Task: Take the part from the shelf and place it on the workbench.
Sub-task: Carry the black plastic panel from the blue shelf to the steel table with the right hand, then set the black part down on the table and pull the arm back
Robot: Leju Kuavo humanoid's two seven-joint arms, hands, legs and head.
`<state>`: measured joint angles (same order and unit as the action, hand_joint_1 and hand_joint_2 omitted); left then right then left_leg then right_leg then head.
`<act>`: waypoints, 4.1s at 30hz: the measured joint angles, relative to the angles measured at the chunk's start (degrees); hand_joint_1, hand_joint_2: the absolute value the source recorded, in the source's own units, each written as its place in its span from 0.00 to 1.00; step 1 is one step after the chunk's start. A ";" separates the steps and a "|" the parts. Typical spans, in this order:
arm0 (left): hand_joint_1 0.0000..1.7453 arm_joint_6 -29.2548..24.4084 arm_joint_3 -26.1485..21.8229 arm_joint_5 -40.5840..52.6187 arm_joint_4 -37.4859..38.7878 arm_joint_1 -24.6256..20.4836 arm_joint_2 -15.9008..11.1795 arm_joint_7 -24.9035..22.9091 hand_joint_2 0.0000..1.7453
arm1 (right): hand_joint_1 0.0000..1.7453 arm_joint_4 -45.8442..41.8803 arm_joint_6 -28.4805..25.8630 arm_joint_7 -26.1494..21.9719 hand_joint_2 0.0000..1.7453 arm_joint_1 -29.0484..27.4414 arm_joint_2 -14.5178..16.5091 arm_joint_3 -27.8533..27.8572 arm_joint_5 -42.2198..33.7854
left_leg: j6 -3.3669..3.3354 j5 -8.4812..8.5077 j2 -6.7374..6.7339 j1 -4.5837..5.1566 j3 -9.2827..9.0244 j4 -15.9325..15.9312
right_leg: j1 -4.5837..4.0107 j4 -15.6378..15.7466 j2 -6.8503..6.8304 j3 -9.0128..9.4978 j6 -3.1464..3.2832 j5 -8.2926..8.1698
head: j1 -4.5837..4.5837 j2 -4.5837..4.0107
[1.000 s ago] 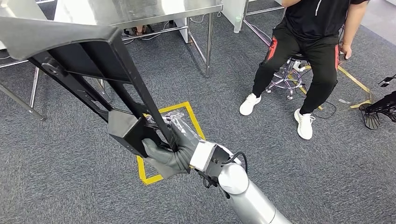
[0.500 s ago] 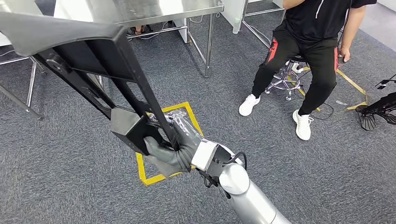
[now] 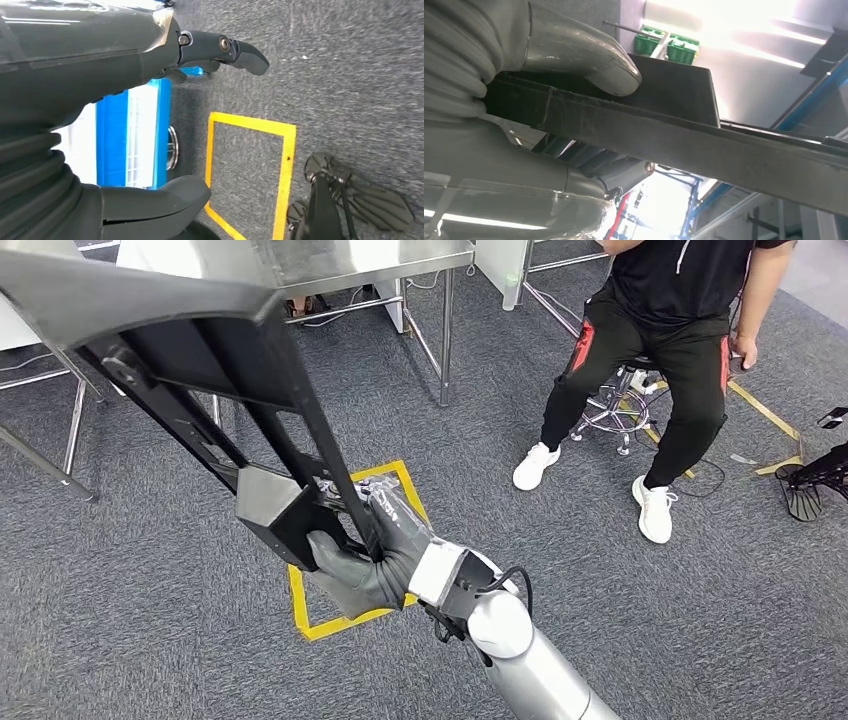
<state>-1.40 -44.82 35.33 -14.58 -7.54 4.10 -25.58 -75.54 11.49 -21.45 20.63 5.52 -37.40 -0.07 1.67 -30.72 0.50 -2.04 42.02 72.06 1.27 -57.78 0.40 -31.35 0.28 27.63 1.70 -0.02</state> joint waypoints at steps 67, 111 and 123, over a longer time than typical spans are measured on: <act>0.00 -2.08 -2.18 0.60 0.05 0.03 0.80 0.01 1.00 | 1.00 1.63 -0.12 -0.57 1.00 1.57 1.10 0.37 -0.20 | -0.62 2.69 -1.15 0.61 0.27 -8.72 | -0.36 1.61 1.38 8.25 0.26 5.90 | -0.57 0.01; 0.00 -0.74 -2.50 2.57 -0.28 -0.53 0.93 0.01 1.00 | 1.00 -1.11 -2.05 -0.66 1.00 -1.91 -1.02 1.91 3.27 | -4.82 5.33 1.25 2.38 -8.42 -13.79 | -1.54 -10.35 0.58 -5.27 -1.16 14.83 | -0.20 -0.02; 0.00 -2.08 -2.49 2.56 -0.37 -1.40 1.07 0.09 1.00 | 1.00 -1.84 -2.40 -1.05 1.00 -1.79 -0.58 2.22 4.32 | -1.80 -2.22 0.10 1.75 -0.50 2.76 | -1.10 0.09 -0.24 -2.64 0.79 -2.75 | -0.42 -0.02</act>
<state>-3.48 -47.31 37.89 -14.95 -8.94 5.17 -25.49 -77.37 9.09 -22.50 18.84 4.93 -35.17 4.25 -0.13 -32.94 0.59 -0.30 41.52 74.82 0.17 -57.69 0.17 -34.00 1.08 24.88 1.29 -0.04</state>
